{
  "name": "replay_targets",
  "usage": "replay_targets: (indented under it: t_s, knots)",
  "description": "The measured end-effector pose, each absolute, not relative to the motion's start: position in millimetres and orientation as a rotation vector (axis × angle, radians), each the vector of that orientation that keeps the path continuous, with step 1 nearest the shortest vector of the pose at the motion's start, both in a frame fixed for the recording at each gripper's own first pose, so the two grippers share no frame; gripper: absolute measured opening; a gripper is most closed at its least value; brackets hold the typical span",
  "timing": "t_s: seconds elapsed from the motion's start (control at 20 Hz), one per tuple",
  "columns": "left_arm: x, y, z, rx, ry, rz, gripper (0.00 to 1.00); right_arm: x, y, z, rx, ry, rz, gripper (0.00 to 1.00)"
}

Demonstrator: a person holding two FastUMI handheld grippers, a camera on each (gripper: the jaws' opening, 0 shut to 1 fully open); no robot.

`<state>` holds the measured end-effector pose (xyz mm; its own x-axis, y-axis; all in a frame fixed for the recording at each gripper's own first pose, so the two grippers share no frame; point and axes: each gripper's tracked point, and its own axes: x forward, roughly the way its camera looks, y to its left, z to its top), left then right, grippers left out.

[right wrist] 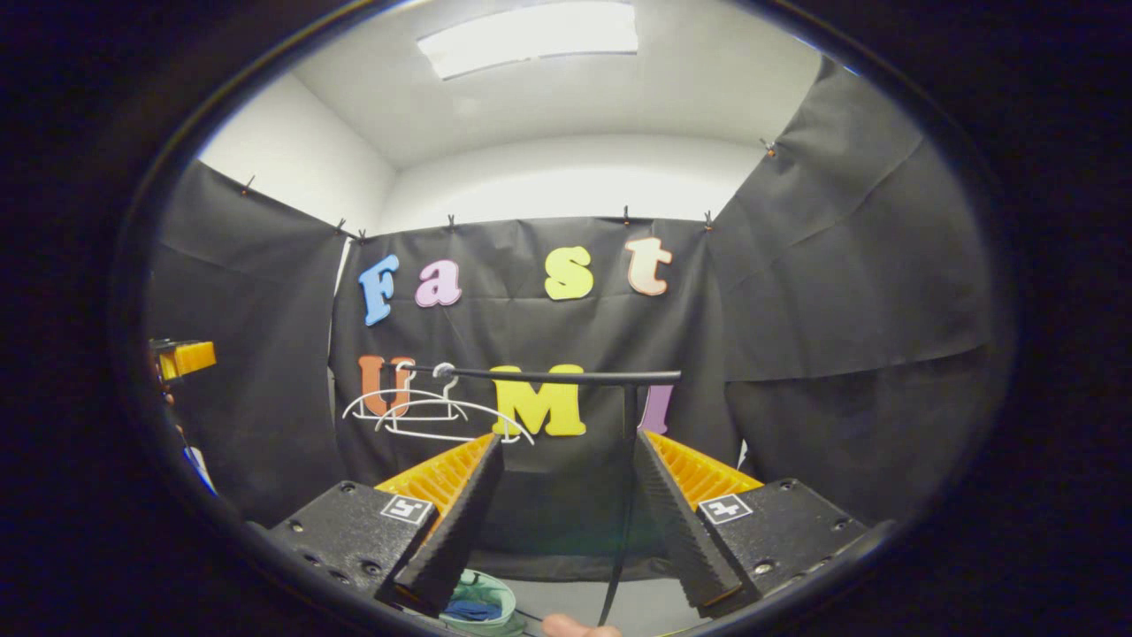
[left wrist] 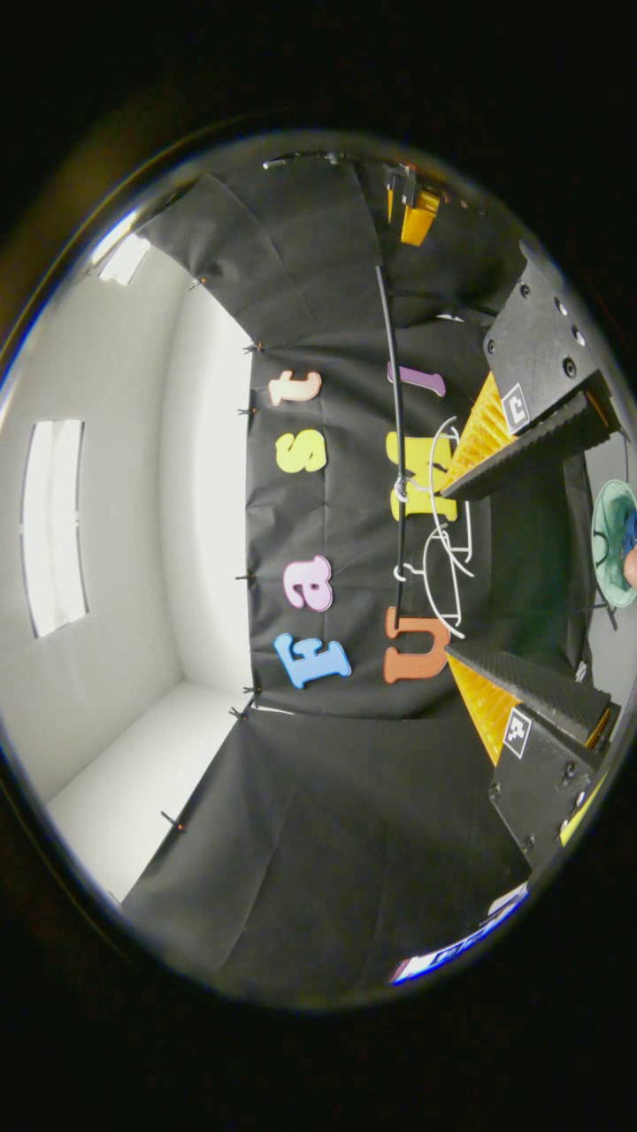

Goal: Grasp the clothes on the hanger with both hands and then place them into the laundry hamper below.

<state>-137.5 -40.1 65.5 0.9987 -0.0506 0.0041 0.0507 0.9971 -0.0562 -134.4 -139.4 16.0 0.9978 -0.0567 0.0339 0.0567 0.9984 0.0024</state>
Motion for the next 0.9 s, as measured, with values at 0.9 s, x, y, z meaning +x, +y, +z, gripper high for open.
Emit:
replay_targets:
  t_s: [0.9]
  knots:
    - [-122,-14,59,-0.035,0.043,-0.105,1.0,-105,-99,9,-0.061,-0.007,-0.064,0.98]
